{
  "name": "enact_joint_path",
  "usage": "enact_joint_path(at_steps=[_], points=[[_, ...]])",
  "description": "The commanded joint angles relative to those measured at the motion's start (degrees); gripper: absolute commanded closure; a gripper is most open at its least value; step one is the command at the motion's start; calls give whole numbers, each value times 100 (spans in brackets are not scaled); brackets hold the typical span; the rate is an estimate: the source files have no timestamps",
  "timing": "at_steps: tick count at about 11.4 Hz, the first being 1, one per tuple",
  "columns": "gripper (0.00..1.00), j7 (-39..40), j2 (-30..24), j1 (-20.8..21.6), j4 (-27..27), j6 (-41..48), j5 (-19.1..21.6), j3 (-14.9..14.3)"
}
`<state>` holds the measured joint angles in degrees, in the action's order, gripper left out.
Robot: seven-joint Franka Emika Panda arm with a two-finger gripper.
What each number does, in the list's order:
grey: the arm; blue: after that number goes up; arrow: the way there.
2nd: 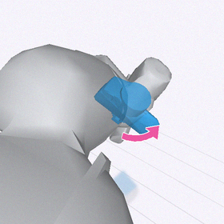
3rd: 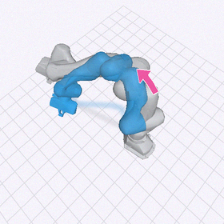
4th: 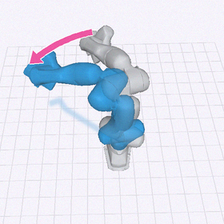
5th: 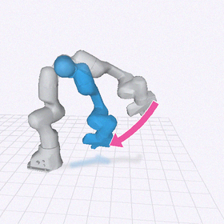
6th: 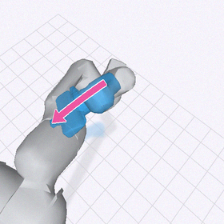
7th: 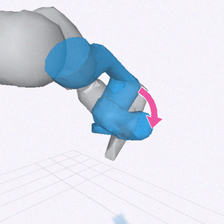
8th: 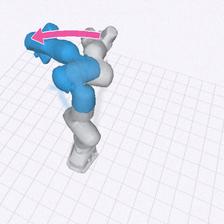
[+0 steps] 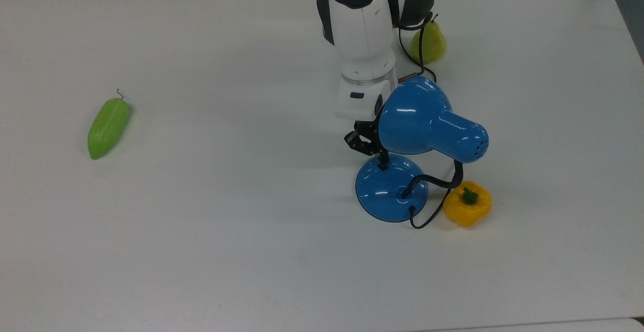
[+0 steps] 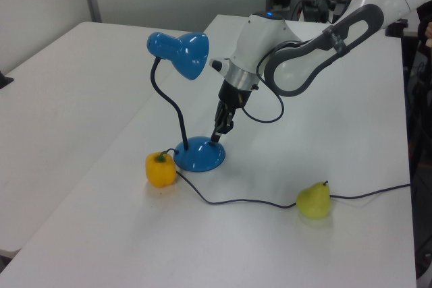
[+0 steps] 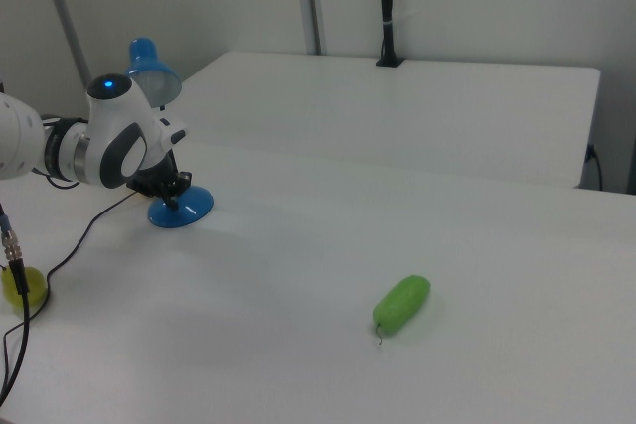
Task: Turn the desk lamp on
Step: 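Press down on the lamp base switch with the gripper fingers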
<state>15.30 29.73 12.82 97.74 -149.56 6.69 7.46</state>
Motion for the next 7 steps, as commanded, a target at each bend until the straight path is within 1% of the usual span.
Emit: enact_joint_path(at_steps=[1, 7], points=[[100, -71, 155, 71, -97, -432, -19, -25], [100, -27, 270, 89, -97, -592, -36, -34]])
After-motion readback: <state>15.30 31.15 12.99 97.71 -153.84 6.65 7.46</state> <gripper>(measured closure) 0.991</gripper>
